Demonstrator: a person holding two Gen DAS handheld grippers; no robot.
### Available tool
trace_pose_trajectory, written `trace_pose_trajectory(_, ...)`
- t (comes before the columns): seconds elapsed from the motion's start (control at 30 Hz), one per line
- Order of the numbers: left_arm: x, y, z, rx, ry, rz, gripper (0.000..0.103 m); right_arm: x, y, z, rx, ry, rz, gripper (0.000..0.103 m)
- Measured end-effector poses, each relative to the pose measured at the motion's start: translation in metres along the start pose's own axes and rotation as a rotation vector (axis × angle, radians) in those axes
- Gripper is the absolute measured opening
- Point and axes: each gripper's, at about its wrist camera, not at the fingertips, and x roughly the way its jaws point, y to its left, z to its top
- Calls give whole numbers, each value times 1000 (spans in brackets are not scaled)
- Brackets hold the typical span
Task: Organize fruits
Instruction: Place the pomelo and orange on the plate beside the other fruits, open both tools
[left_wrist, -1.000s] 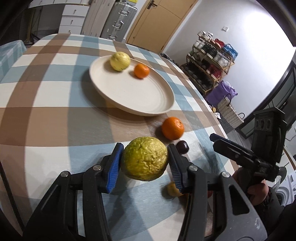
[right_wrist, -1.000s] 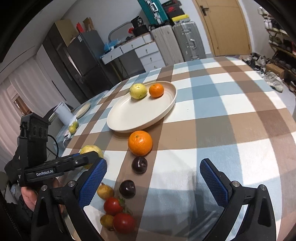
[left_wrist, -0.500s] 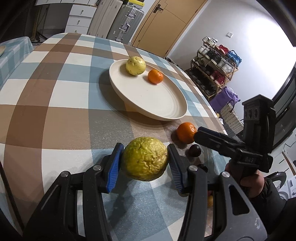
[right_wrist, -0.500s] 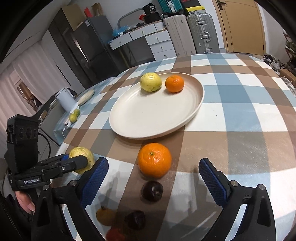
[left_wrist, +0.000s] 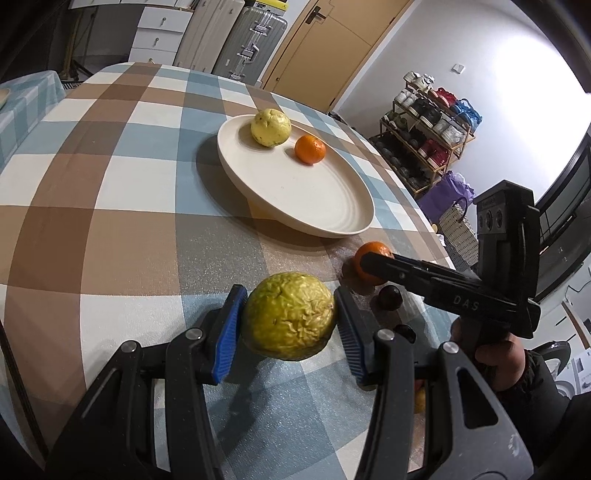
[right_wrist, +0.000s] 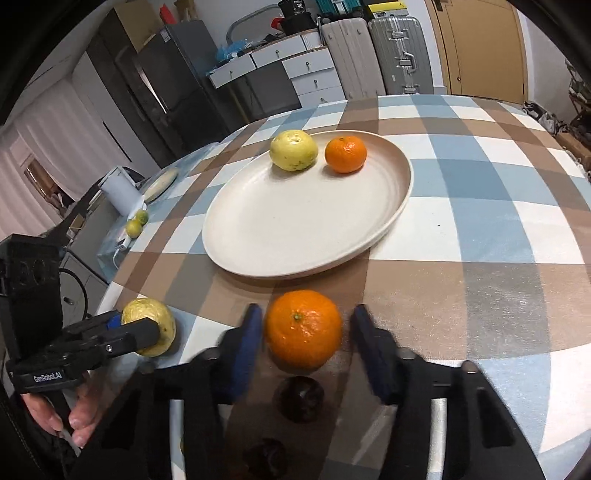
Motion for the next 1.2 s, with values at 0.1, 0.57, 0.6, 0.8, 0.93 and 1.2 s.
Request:
trace_pose_trajectory(0.1, -1, -2, 1, 2, -3, 5, 46, -3, -3, -2, 9, -3, 5, 42)
trace_pose_trajectory(0.57, -15, -12, 26, 36, -44, 42, 46, -40, -14, -6, 27, -97, 51, 42)
trace_pose_trajectory(0.6, -16, -12, 30, 35, -50, 42, 46, -41, -14, -5, 24, -101, 52, 42)
trace_pose_trajectory(0.8, -18, -11, 59, 40, -73, 58, 46, -45, -9, 10, -6, -110, 54, 42)
trace_pose_trajectory(0.93, -13, -10, 82, 51, -78, 71, 46, -43, 0, 24, -42, -112, 66, 42)
trace_pose_trajectory(1.2, 5, 2, 123, 31, -91, 83, 46, -21, 17, 61, -101, -96, 94, 42)
